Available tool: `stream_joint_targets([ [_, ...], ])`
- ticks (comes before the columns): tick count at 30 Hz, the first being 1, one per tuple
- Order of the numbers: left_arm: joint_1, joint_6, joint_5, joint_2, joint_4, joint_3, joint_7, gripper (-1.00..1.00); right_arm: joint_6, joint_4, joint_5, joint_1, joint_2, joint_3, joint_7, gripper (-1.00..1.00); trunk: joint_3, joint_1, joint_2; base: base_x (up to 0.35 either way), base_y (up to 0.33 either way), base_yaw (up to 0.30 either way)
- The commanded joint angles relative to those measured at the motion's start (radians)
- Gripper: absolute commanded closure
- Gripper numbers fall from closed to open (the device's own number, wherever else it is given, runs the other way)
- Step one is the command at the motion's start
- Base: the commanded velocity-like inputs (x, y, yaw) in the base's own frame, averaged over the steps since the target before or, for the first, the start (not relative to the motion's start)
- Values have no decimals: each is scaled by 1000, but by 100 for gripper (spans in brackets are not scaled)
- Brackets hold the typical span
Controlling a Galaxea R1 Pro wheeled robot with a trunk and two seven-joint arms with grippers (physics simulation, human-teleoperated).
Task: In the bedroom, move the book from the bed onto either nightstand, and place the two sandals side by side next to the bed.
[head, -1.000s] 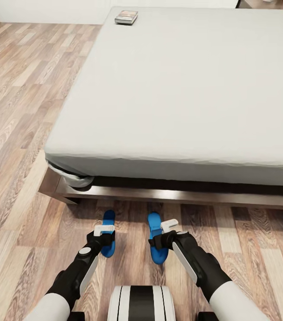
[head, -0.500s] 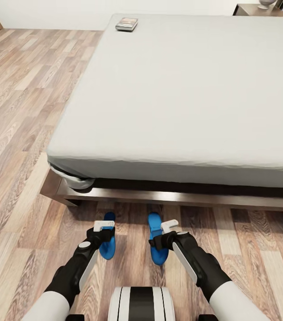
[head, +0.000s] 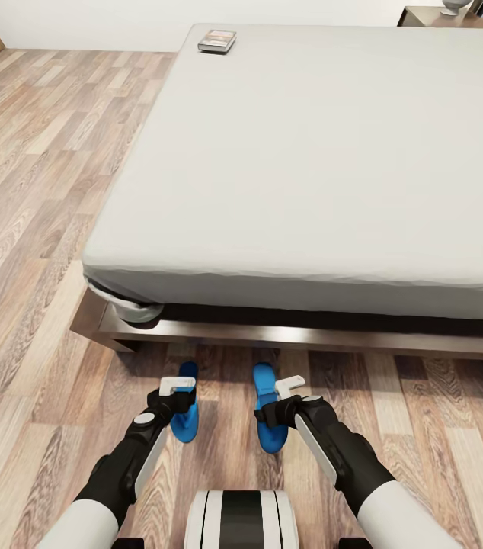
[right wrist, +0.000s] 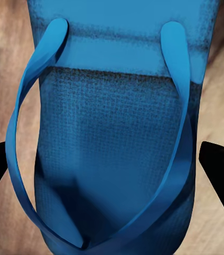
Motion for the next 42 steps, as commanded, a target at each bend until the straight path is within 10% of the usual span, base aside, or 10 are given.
stream_joint_targets([
  [1, 2, 7, 5, 1, 0, -3, 7, -100, 5, -1, 0, 0, 0, 0, 2, 100, -1, 0, 0, -8, 11, 0],
  [42, 7, 35, 5, 8, 3, -3, 5, -100, 4, -2, 5, 0, -5, 1, 2, 100, -1, 0, 0, -1, 99, 0],
])
